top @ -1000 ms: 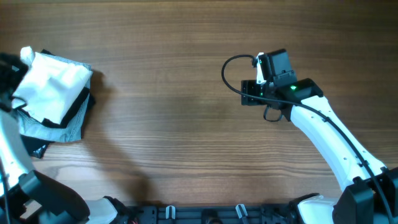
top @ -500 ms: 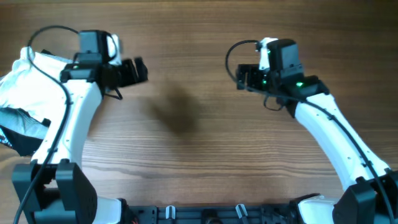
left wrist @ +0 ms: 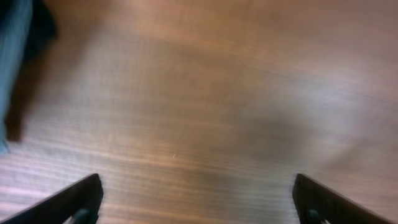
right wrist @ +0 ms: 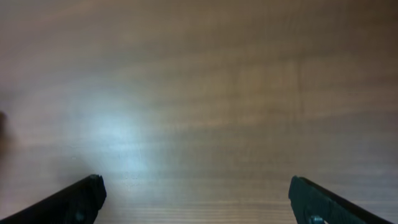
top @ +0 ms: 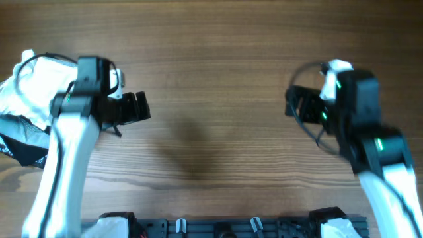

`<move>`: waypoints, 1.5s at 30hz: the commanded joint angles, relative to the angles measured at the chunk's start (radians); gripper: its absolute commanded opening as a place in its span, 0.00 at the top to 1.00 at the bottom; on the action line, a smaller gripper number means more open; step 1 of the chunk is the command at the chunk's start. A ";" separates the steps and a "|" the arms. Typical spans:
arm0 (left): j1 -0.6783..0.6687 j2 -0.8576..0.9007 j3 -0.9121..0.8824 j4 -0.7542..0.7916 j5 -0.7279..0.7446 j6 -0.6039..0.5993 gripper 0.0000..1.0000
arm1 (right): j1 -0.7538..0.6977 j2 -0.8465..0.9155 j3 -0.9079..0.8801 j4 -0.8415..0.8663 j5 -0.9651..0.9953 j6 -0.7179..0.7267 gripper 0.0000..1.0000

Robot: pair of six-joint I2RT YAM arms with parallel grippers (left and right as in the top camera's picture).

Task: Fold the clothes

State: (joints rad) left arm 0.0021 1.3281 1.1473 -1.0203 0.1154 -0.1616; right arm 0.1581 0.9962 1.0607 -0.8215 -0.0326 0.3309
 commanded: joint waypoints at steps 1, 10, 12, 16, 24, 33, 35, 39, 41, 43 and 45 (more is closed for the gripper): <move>-0.041 -0.306 -0.109 0.094 -0.030 0.002 0.00 | 0.001 -0.229 -0.136 0.056 0.097 0.040 0.00; -0.051 -0.624 -0.186 0.126 -0.031 -0.006 0.00 | 0.001 -0.345 -0.272 0.043 0.096 0.039 0.00; -0.051 -0.630 -0.186 0.118 -0.031 -0.006 0.00 | 0.001 -0.327 -0.272 0.043 0.096 0.039 0.00; -0.051 -0.625 -0.186 0.118 -0.031 -0.006 0.00 | 0.001 -0.283 -0.272 0.043 0.096 0.039 0.00; -0.051 -0.625 -0.186 0.118 -0.031 -0.006 0.01 | 0.005 -0.170 -0.278 0.042 0.095 0.038 0.00; -0.051 -0.625 -0.186 0.118 -0.031 -0.006 0.00 | 0.006 -0.346 -0.353 0.044 0.096 0.039 0.00; -0.051 -0.625 -0.186 0.118 -0.031 -0.006 0.00 | 0.006 -0.425 -0.430 0.048 0.099 0.038 0.00; -0.051 -0.625 -0.186 0.118 -0.031 -0.006 0.00 | 0.006 -0.578 -0.618 0.094 0.109 0.076 0.00; -0.051 -0.625 -0.186 0.118 -0.031 -0.006 0.00 | 0.006 -0.633 -0.681 0.143 0.108 0.191 0.00; -0.051 -0.625 -0.186 0.118 -0.031 -0.006 0.00 | 0.005 -0.702 -0.725 0.186 0.111 0.173 0.00; -0.051 -0.625 -0.186 0.118 -0.031 -0.006 0.00 | 0.003 -0.738 -0.748 0.252 0.111 0.087 0.00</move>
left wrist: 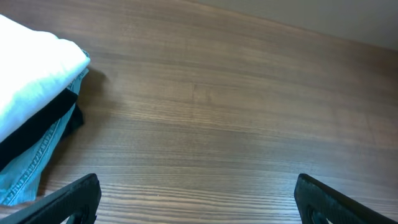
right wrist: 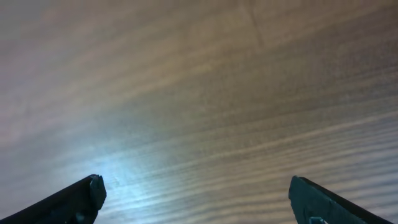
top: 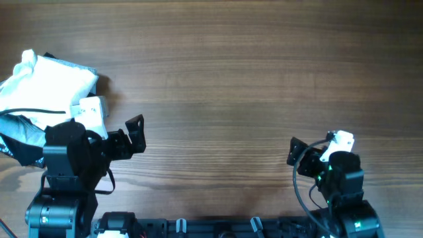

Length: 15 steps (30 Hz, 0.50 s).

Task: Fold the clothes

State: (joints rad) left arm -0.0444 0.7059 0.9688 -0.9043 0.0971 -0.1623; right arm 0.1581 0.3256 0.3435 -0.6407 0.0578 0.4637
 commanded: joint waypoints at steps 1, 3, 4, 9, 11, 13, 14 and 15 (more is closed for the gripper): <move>-0.004 -0.003 -0.008 0.002 -0.013 -0.005 0.00 | -0.003 -0.087 -0.049 0.135 0.020 -0.114 0.00; -0.004 -0.003 -0.008 0.002 -0.013 -0.005 0.00 | -0.023 -0.130 -0.099 0.286 0.021 -0.209 0.00; -0.004 -0.003 -0.008 0.002 -0.013 -0.005 0.00 | -0.033 -0.151 -0.127 0.351 0.020 -0.229 0.00; -0.004 -0.003 -0.008 0.002 -0.013 -0.005 0.00 | -0.053 -0.321 -0.336 0.719 0.020 -0.237 0.00; -0.004 -0.003 -0.008 0.002 -0.013 -0.005 0.00 | -0.060 -0.323 -0.338 0.728 0.013 -0.262 0.00; -0.004 -0.003 -0.008 0.002 -0.013 -0.005 0.00 | -0.061 -0.323 -0.338 0.722 0.012 -0.323 0.00; -0.004 -0.003 -0.008 0.002 -0.013 -0.005 0.00 | -0.061 -0.323 -0.338 0.698 0.009 -0.346 0.00; -0.004 -0.003 -0.008 0.002 -0.013 -0.005 0.00 | -0.061 -0.323 -0.338 0.645 0.000 -0.361 0.00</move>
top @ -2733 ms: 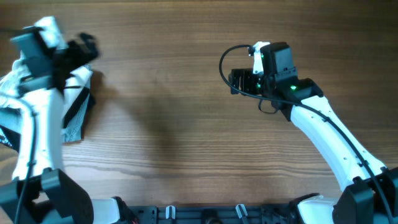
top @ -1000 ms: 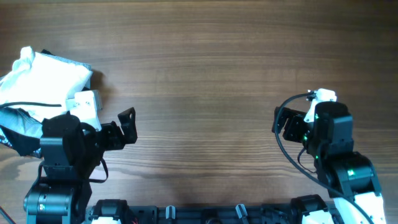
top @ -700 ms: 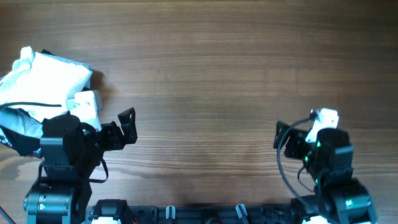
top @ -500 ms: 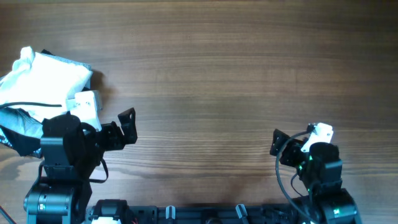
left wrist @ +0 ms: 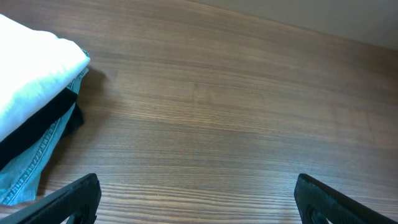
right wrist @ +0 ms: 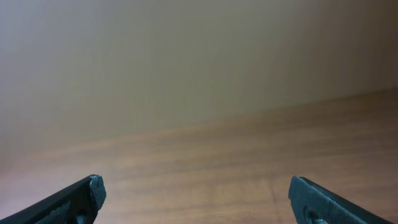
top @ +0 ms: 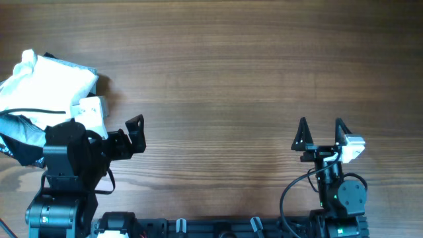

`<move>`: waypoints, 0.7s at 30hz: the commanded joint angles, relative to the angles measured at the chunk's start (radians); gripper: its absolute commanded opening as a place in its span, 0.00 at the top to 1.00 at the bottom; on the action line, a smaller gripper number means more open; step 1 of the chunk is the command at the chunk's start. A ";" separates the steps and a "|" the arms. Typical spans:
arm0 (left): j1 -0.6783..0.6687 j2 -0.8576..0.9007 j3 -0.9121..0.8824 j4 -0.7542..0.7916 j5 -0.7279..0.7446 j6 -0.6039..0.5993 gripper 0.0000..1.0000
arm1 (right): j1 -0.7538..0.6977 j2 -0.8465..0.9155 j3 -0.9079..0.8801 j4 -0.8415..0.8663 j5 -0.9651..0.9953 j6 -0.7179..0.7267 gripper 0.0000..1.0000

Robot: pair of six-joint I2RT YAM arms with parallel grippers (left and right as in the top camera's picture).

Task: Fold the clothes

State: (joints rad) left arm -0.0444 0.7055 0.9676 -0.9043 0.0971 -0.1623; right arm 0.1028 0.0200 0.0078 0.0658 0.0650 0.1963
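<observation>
A stack of folded clothes lies at the table's left edge, with a white garment [top: 51, 80] on top and black and blue denim layers [top: 18, 140] under it. In the left wrist view the white garment [left wrist: 30, 70] sits over the denim [left wrist: 28, 169] at the far left. My left gripper [top: 137, 134] is open and empty near the front edge, right of the stack; in its own view the left gripper [left wrist: 198, 202] has only bare wood between its fingers. My right gripper [top: 320, 127] is open and empty at the front right; its own view shows the right gripper [right wrist: 196, 200] level over the table.
The wooden table [top: 225, 73] stretches across the view. A pale wall [right wrist: 186, 56] rises beyond the table's far edge. The arm bases and a black rail [top: 218, 226] line the front edge.
My right gripper has pulled back closer to the front edge and tipped up, so its camera now looks across the table at the wall. The left arm and the stack have not moved.
Both arms first reached out over the table, the left one beside the stack, both grippers open and empty. Then both were drawn back toward the front edge, leaving the folded stack uncovered at the left. Now the right gripper stands level at its base.
</observation>
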 commanded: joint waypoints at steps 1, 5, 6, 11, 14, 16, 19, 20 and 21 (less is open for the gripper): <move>-0.004 -0.003 -0.006 0.002 -0.013 -0.005 0.00 | -0.006 -0.017 -0.003 -0.059 -0.034 -0.143 0.00; -0.004 -0.003 -0.006 0.002 -0.013 -0.005 0.00 | -0.006 -0.017 -0.003 -0.060 -0.090 -0.219 0.00; -0.004 -0.003 -0.006 0.002 -0.013 -0.005 0.00 | -0.006 -0.017 -0.003 -0.060 -0.089 -0.220 0.00; -0.004 -0.003 -0.006 0.002 -0.013 -0.005 0.00 | -0.006 -0.017 -0.003 -0.060 -0.089 -0.220 0.00; -0.004 -0.003 -0.006 0.002 -0.013 -0.005 0.00 | -0.006 -0.016 -0.003 -0.060 -0.089 -0.220 0.00; -0.004 -0.003 -0.006 0.002 -0.013 -0.005 0.00 | -0.006 -0.016 -0.003 -0.060 -0.089 -0.220 0.00; -0.004 -0.003 -0.006 0.002 -0.013 -0.005 0.00 | -0.006 -0.016 -0.003 -0.060 -0.089 -0.220 0.00; -0.004 -0.003 -0.006 0.002 -0.013 -0.005 0.00 | -0.006 -0.016 -0.003 -0.060 -0.089 -0.220 0.00; -0.004 -0.003 -0.006 0.002 -0.013 -0.005 0.00 | -0.006 -0.016 -0.003 -0.060 -0.089 -0.220 0.00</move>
